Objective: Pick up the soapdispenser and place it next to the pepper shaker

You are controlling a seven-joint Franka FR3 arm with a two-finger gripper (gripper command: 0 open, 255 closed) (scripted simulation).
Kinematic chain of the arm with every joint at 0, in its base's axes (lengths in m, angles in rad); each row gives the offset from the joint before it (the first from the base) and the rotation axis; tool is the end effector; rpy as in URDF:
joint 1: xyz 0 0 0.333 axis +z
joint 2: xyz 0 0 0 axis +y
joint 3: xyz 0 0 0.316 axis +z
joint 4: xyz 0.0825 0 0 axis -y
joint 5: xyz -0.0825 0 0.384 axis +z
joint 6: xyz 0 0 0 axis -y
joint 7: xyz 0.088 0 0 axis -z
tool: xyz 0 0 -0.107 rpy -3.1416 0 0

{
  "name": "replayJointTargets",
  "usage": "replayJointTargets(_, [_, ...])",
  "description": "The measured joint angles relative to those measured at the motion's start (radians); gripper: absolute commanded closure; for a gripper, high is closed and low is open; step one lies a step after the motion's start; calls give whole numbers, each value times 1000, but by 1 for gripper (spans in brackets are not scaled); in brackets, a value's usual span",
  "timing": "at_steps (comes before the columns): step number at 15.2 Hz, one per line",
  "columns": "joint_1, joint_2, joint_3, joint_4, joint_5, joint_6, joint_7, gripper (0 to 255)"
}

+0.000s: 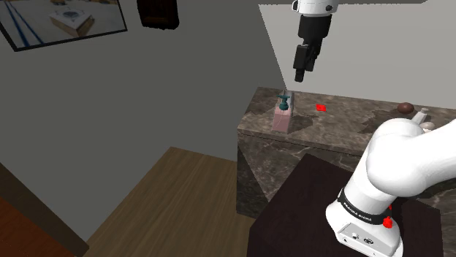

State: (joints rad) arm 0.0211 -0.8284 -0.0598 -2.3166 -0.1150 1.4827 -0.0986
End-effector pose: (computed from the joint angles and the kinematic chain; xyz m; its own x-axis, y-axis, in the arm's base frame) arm 0.2859 -0.0310 0.6135 0.9975 0.0691 -0.0132 0.0699 -0.9951 0.0696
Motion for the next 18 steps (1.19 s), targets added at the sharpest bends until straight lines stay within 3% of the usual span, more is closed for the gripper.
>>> replayJointTargets(4, [-8, 5, -41, -43, -28, 60, -39, 0])
replayJointTargets(18, [-43, 243, -332, -150, -152, 502, -294, 0])
